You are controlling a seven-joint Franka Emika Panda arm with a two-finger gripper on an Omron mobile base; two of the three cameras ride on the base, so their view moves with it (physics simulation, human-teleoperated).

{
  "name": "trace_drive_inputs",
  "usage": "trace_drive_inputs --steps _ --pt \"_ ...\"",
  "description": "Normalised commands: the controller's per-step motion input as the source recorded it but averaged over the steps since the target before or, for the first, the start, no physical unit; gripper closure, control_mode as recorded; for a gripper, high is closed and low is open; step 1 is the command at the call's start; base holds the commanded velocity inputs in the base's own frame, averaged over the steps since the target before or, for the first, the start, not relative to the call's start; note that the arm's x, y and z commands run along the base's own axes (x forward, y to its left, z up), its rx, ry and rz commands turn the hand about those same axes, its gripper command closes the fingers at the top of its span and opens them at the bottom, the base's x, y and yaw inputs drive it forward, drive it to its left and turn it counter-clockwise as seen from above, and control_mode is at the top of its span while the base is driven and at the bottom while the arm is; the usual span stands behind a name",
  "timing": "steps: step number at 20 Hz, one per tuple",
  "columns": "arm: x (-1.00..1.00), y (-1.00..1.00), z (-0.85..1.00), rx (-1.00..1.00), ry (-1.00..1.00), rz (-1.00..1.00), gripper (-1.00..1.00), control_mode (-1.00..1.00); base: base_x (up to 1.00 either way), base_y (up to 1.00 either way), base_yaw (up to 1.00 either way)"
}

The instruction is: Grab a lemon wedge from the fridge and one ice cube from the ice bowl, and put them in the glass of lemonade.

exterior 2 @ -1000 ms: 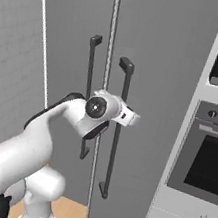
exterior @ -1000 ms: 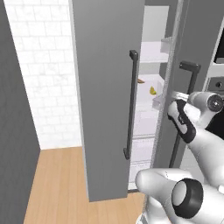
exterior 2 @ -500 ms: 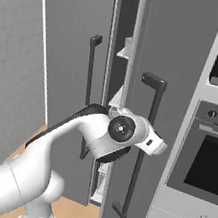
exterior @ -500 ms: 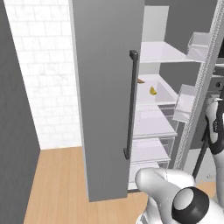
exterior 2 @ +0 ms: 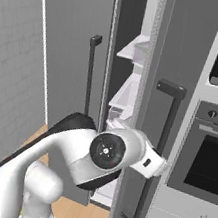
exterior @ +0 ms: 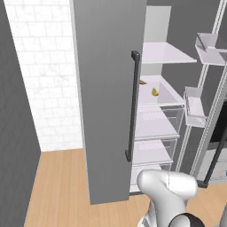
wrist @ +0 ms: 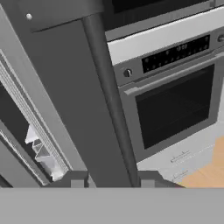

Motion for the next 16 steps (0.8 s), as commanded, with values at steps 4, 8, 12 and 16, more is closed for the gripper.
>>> trace_drive_inputs --steps 4,8,12,16 --pt "-0.23 1.00 0.50 -0.34 -0.01 0.01 -1.00 -1.00 0.00 0.00 0.00" --pt "0.52 1.00 0.57 -0.39 0.14 0.00 -1.00 -1.00 0.00 0.00 0.00" --pt "0.76 1.00 0.21 -0.51 0.40 0.00 -1.00 -1.00 0.00 0.00 0.00" --pt "0.87 0.88 0.00 -0.45 0.54 -0.01 -1.00 -1.00 0.00 0.00 0.00"
